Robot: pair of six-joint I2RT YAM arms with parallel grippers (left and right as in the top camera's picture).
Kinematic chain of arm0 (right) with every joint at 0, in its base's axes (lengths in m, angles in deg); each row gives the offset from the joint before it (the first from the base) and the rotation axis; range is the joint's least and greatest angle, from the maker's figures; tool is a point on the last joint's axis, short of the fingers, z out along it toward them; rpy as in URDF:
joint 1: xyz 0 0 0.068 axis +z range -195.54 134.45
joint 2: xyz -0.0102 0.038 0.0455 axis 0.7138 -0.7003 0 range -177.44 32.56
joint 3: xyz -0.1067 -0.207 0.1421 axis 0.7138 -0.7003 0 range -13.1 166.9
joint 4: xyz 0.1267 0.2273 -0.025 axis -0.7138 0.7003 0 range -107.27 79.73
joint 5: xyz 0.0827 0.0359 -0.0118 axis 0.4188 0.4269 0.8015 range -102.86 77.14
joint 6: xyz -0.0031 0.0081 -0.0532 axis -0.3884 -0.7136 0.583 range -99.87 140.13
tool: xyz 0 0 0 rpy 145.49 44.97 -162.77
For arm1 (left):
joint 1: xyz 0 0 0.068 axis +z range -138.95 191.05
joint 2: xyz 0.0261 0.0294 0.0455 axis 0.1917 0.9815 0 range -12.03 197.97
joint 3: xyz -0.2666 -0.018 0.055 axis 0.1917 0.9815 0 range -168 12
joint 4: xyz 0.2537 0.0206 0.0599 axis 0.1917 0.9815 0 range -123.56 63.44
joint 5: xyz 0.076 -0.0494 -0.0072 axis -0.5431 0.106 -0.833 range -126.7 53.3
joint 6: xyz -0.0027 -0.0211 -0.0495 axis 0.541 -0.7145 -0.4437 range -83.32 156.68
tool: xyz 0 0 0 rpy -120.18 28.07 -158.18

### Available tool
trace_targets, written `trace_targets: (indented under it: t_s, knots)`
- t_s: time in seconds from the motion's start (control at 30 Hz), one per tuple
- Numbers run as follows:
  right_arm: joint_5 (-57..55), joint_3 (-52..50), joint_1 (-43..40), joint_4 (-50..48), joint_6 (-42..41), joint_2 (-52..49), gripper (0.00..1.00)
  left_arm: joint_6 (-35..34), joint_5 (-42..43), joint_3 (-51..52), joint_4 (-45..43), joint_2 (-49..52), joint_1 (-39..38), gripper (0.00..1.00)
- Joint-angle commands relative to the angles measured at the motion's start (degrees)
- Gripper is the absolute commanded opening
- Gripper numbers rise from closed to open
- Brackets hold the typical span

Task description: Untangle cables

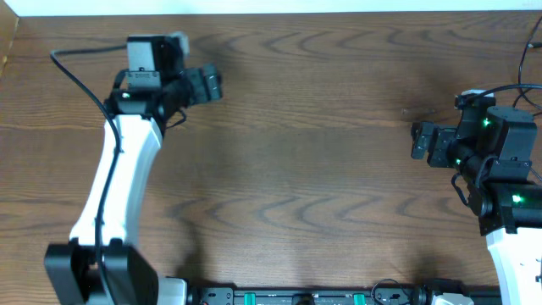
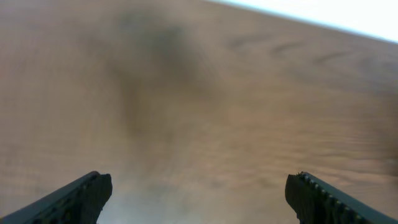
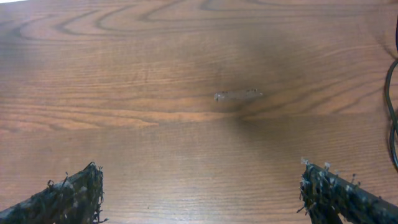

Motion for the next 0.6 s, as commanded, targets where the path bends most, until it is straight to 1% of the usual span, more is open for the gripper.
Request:
trace_targets:
  t_s: [0.0,0.1,0.23,0.27,0.43,0.57]
  knots:
    - [-0.6,0.1,0.4,0.0,-0.7,0.2,0.99,8.7,-0.4,-0.1,-3.6,-4.0,-3.8,0.94]
    - [-0.6,0.1,0.4,0.0,-0.7,0.2,0.99,11.9,-0.5,0.6,-7.2,-7.1,-6.4,0.94]
    - [-0.6,0.1,0.4,0.0,-0.7,0.2,0.99,12.1,-2.6,4.8,-12.9,-12.3,-8.3,0.94]
    - [-0.6,0.1,0.4,0.0,-0.7,0.2,0.99,12.0,-2.5,7.9,-16.2,-14.7,-8.3,0.94]
    - [-0.6,0.1,0.4,0.0,-0.7,0.2,0.99,12.0,-2.5,20.9,-27.5,-24.4,-8.3,0.94]
    - [-0.6,0.1,0.4,0.0,-0.7,0.2,0.99,12.0,-2.2,32.7,-38.7,-32.9,-8.3,0.94]
